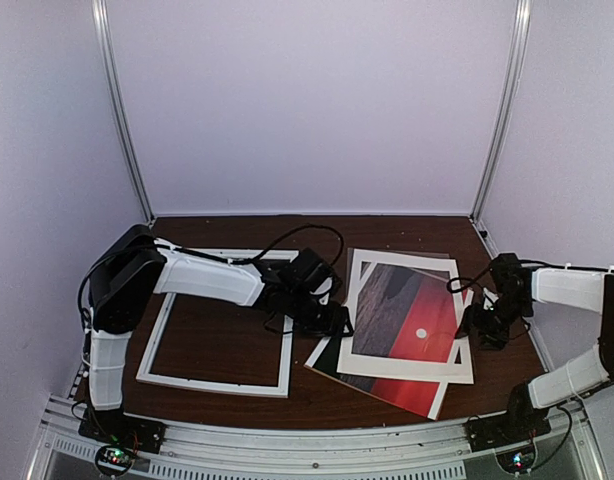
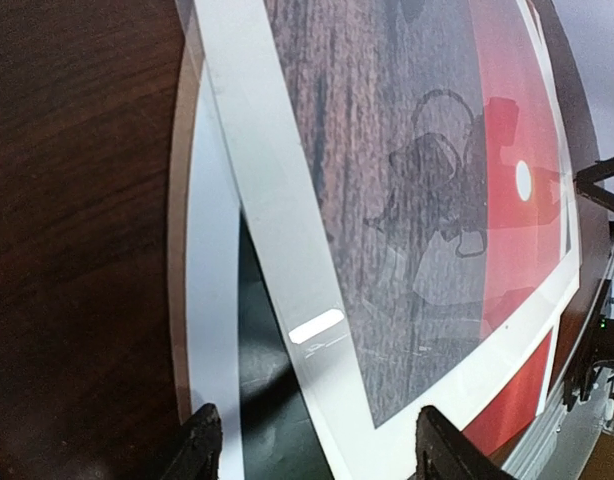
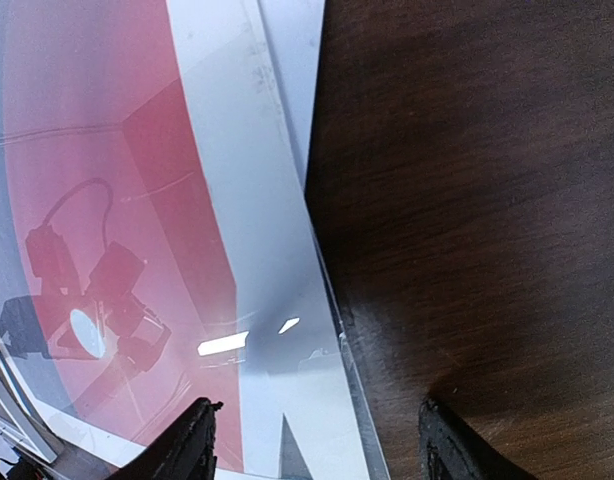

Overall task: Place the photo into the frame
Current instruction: Adjust the glass panel on the mat board, then pick up the glass panel from the mat board.

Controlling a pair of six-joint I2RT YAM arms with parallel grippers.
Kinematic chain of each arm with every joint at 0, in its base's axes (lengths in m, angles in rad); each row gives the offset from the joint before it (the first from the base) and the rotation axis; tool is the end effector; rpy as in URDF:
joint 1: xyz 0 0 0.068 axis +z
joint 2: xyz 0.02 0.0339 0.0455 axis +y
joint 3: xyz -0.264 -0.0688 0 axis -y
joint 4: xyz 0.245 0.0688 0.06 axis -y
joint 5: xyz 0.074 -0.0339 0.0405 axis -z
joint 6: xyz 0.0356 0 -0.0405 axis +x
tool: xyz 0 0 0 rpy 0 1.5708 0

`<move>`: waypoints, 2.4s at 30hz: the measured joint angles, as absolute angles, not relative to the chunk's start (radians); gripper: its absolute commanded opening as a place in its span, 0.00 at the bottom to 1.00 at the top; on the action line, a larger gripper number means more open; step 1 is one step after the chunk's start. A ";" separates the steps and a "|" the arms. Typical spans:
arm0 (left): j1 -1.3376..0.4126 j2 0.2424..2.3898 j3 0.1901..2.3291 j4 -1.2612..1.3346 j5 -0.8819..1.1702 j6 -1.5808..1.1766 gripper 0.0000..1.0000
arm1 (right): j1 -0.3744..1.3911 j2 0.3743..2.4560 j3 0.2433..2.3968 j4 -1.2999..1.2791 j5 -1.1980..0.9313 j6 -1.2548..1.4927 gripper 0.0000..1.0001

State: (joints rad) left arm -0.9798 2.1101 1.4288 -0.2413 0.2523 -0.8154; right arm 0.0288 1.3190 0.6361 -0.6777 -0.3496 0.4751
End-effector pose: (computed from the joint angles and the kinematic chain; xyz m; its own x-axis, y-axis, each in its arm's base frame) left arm 0.2429 -0.3779 0.1459 -0.9510 0.1521 -0.2690 0.2855 0.7660 -0.5760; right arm 0.2041 0.0181 0.1560 -0.9144 0.4036 -0.0323 0.3596 0.8462 0.3933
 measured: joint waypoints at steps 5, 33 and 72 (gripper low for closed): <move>-0.992 2.110 1.431 -0.242 0.271 -0.813 0.67 | 0.028 1.319 0.630 -0.675 -0.340 0.477 0.67; -0.981 2.158 1.478 -0.222 0.332 -0.844 0.66 | 0.027 1.259 0.604 -0.649 -0.546 0.458 0.55; -0.981 2.159 1.484 -0.236 0.325 -0.843 0.66 | 0.091 1.277 0.776 -0.786 -0.469 0.385 0.35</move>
